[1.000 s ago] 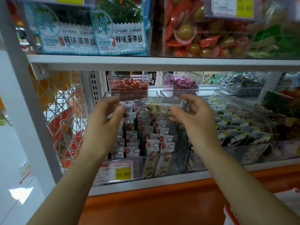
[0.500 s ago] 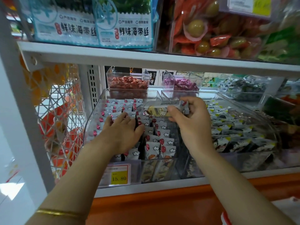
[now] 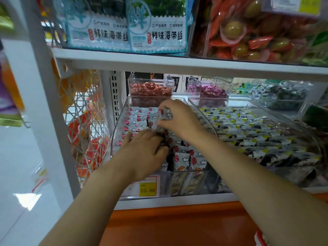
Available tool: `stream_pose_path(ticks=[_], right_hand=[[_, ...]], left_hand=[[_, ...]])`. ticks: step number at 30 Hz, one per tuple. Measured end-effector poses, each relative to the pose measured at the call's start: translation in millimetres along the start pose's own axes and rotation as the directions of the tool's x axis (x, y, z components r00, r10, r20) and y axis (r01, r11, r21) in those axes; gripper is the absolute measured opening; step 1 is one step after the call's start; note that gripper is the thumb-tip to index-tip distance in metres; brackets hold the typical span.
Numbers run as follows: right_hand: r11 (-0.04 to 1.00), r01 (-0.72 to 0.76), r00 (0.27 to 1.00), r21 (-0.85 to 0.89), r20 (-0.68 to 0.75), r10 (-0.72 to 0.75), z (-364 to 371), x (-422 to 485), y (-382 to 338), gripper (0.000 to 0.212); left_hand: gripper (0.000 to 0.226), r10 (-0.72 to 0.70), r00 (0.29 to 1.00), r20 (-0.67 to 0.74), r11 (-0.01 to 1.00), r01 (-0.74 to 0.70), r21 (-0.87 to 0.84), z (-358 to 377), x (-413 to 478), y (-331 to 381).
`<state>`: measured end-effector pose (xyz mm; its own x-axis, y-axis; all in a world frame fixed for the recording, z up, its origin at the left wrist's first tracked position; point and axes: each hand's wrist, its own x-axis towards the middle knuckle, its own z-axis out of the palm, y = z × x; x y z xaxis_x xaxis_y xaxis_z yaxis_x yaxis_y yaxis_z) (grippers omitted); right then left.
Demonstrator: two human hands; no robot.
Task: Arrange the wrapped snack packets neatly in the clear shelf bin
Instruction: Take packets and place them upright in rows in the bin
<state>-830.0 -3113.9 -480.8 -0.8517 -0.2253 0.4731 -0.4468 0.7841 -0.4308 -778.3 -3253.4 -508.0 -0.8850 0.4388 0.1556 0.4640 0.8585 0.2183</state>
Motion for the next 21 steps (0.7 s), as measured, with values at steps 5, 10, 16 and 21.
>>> stream_pose_path(ticks=[5,10,16,21], right_hand=[[0.989,0.006,0.974,-0.145,0.226,0.027,8,14,-2,0.042],[0.958,0.048,0.929,-0.284,0.366,0.062,14,12,0,0.024],[0.960,0.050,0.920,-0.276,0.386,0.063,9,22,1,0.042],[0.980,-0.064,0.982,-0.191,0.165,0.096,7,38,5,0.032]], left_hand=[[0.035,0.007,0.998,-0.056,1.000,-0.006,0.017,-8,-4,-11],[0.037,-0.012,0.992,-0.128,0.994,0.025,0.107,-9,-11,-11],[0.044,-0.018,0.994,-0.103,0.991,0.032,0.133,-9,-12,-10],[0.043,-0.031,0.997,-0.075,0.989,0.041,0.142,-11,-13,-9]])
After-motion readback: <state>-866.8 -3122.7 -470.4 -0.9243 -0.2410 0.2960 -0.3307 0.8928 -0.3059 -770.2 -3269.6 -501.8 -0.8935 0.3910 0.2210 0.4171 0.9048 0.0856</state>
